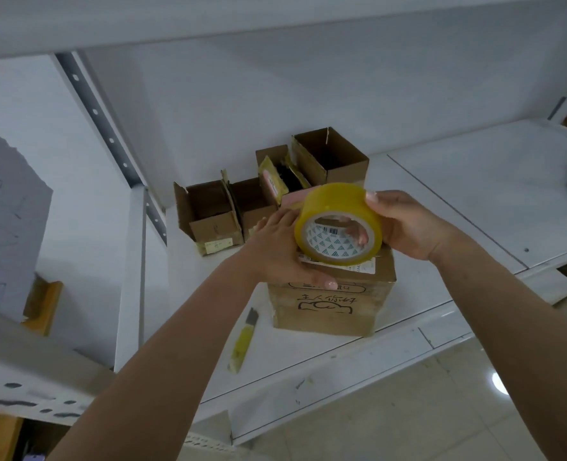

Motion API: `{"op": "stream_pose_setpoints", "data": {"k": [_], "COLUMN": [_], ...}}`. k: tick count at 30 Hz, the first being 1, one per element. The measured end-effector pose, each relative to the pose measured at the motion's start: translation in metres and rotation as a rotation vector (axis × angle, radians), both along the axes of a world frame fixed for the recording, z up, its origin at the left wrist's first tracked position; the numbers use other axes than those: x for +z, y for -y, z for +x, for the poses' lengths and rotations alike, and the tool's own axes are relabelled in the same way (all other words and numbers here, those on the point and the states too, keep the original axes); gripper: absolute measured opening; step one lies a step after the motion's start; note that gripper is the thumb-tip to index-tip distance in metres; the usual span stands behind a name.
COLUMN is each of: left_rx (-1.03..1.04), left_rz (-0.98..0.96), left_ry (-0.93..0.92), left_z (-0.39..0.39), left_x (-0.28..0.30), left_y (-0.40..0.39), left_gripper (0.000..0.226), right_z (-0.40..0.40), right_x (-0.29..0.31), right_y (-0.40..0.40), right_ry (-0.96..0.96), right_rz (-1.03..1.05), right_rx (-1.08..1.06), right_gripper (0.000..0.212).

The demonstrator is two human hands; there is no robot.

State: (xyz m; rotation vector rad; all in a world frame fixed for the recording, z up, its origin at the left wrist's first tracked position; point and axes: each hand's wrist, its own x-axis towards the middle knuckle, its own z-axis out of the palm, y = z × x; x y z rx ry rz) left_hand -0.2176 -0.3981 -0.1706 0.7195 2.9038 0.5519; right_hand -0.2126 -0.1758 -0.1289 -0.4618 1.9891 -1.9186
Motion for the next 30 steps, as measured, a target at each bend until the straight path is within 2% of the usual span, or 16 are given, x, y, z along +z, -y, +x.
{"op": "stream_pose_setpoints", "data": {"k": [2,9,11,13,14,17,20,24,26,30], "left_rx": [0.010,-0.008,-0.014,-0.017,-0.018,-0.021,-0.017,-0.012,-0.015,-0.040], "left_rz": [0.002,-0.088,-0.082,-0.084,-0.085,-0.066,-0.052,-0.075,-0.087,-0.258], "left_ry": [-0.002,-0.024,-0.032,-0.048,-0.053,-0.053,-0.046,-0.048,-0.048,-0.040], "left_z": [0.001,-0.002,-0.003,-0.004,-0.004,-0.003,-0.002,-0.002,0.000,0.005], "left_x": [0.001,-0.002,-0.003,-0.005,-0.006,-0.009,-0.010,-0.008,-0.006,0.005], "left_y": [-0.001,0.002,0.003,0.003,0.004,0.006,0.007,0.006,0.004,0.000], "left_gripper": [0.126,0.125,0.125,0.125,0.125,0.124,0.123,0.125,0.125,0.129], "right_z": [0.000,0.005,0.007,0.008,0.009,0.012,0.015,0.015,0.014,0.016], "right_x": [0.004,0.040,0.043,0.036,0.028,0.003,-0.016,-0.042,-0.052,-0.059], "right_y": [0.003,-0.023,-0.045,-0.065,-0.072,-0.078,-0.076,-0.075,-0.072,-0.070], "right_ry": [-0.039,-0.256,-0.276,-0.263,-0.223,-0.108,-0.057,0.011,0.028,0.039], "right_rz": [0.048,0.456,0.680,0.949,0.993,0.910,0.848,0.810,0.802,0.786], "right_rx": [-0.075,-0.305,-0.357,-0.372,-0.373,-0.360,-0.379,-0.416,-0.421,-0.451], "right_gripper": [0.041,0.062,0.062,0.073,0.076,0.079,0.069,0.077,0.072,0.059]}}
